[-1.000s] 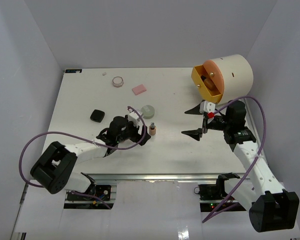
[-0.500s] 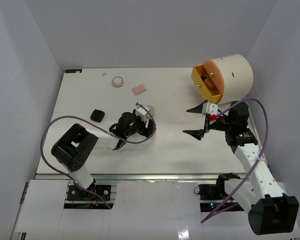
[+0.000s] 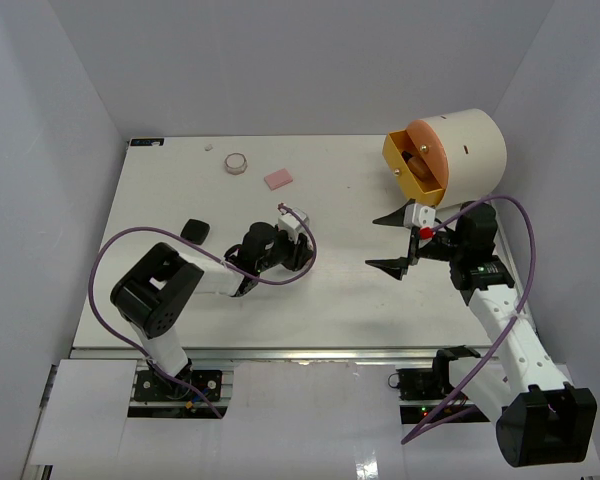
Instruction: Organize the makeup
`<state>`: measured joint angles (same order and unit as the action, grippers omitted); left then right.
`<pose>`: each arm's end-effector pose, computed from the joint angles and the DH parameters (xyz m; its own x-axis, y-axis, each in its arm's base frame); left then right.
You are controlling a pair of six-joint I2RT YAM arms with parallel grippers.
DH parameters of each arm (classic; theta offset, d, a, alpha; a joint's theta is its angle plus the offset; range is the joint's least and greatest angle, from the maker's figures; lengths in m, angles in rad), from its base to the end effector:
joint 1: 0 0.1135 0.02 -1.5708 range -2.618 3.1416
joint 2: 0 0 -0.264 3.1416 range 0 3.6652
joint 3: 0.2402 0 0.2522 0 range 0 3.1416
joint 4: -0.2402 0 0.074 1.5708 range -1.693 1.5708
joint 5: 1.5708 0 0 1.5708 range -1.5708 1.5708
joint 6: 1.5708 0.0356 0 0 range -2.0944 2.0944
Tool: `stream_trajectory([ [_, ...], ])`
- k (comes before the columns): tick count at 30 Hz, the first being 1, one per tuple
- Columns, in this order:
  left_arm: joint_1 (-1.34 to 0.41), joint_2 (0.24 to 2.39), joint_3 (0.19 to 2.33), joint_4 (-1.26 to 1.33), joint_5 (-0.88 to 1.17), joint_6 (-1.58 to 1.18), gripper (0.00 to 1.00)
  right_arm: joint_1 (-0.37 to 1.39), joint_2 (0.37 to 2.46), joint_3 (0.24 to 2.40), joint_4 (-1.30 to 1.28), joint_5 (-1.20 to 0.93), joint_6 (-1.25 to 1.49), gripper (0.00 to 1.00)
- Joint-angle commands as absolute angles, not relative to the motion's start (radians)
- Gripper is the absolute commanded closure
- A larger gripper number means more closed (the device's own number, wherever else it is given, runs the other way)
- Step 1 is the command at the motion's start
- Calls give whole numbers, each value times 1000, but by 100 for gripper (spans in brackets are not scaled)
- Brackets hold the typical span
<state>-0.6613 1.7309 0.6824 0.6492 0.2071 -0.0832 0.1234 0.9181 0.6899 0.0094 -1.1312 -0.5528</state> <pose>0.2611 -0.2125 0.1494 -0.3681 0.1834 -0.9115 0.7224 0.6735 -0.1562 0.1934 0.0564 0.3069 0.3045 -0.1874 -0.9339 -0.9037 0.2529 -0.3454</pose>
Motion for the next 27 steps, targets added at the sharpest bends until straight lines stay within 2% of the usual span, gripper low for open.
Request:
stream_trajectory([
  [1, -666, 1679, 714, 643, 249, -111, 86, 115, 924, 691, 46, -1141, -533, 2],
  [8, -664, 1510, 745, 570, 392, -362, 88, 127, 1009, 767, -1, -1000, -367, 2],
  [11, -654, 1479, 739, 589, 423, -526, 88, 161, 1089, 820, -78, -914, -312, 5],
  [17, -644, 1483, 703, 699, 451, -806, 89, 278, 1176, 867, -109, -705, -259, 3],
  [20, -644, 1504, 710, 736, 451, -868, 90, 354, 1181, 889, -109, -593, -232, 1],
  [23, -644, 1529, 729, 739, 454, -884, 90, 388, 1179, 900, -110, -580, -218, 9],
  [27, -644, 1552, 755, 748, 456, -903, 90, 429, 1208, 925, -115, -520, -203, 10],
])
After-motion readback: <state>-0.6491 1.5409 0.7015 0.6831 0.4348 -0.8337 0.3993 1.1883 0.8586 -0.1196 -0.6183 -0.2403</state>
